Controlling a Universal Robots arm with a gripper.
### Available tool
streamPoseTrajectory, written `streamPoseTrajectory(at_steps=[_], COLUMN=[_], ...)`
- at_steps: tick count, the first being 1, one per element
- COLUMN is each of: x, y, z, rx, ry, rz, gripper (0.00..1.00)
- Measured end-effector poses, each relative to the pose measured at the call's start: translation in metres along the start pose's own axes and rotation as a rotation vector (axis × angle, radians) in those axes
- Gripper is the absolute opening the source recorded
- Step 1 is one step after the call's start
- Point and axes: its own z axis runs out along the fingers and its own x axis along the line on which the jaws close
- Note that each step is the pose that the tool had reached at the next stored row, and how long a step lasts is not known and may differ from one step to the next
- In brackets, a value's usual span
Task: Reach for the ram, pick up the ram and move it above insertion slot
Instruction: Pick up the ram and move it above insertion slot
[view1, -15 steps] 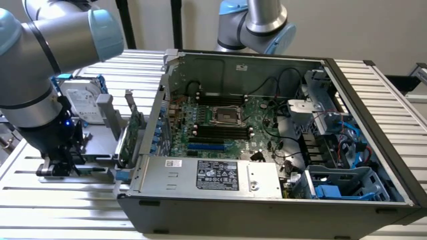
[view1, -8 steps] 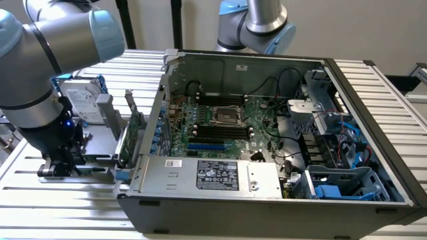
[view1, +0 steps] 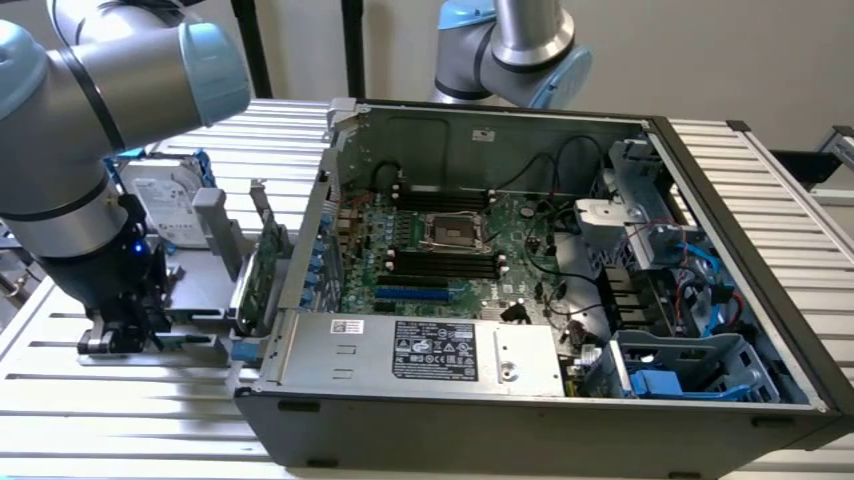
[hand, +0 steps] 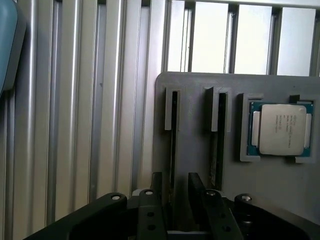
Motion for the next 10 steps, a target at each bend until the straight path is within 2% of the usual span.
streamPoseTrajectory(at_steps=[2,3,4,10], x=[0.0000,0.0001,0.0000,0.0000], y=[0.0000,0.0000,0.0000,0.0000], z=[0.0002,0.0003,0.0003,0.0004], rx=[-0.0001,-0.0001,0.0000,0.0001], ry=[0.0002,0.0003,0.0001,0.0000], rz=[-0.001,-0.001,-0.001,-0.001], gripper=[0.22,0.22,0.16,0.13])
